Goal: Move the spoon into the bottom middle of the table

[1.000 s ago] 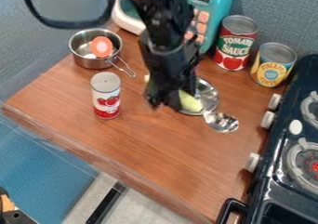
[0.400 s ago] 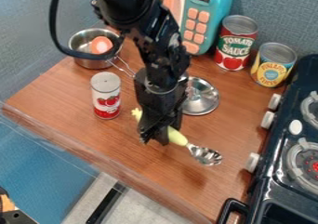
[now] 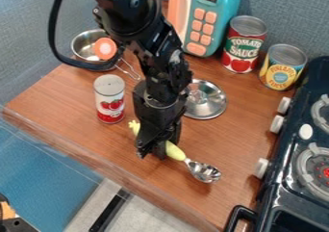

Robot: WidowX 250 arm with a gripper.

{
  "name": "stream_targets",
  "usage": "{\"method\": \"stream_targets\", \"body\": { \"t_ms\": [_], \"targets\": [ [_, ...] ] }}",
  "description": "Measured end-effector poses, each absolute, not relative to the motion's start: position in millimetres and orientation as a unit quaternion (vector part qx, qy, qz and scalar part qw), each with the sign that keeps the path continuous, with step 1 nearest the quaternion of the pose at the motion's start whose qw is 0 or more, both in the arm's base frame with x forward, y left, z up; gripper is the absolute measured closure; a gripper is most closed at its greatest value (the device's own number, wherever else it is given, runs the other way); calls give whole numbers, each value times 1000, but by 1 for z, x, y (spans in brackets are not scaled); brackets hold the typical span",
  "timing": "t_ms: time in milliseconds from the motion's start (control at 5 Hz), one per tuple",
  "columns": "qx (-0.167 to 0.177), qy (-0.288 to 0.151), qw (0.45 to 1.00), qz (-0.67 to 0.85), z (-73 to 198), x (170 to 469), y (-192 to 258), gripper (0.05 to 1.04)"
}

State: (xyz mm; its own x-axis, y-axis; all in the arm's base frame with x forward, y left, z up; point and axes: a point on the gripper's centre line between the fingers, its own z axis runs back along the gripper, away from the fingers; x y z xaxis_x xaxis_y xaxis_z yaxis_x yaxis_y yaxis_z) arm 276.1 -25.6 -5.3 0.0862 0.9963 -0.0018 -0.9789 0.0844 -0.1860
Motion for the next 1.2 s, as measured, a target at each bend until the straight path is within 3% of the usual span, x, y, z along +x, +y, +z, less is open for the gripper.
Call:
{"method": "stream_targets", "body": {
  "t_ms": [200,400,600,1200],
  "targets": [
    [-59,-58,729,679,-7,274,-24,615],
    [-52,-51,734,675,-5,276,-27,300],
    [-44,-44,747,662,-3,275,-27,82],
    [-86,-77,757,643,55,271,-30,83]
  ]
}}
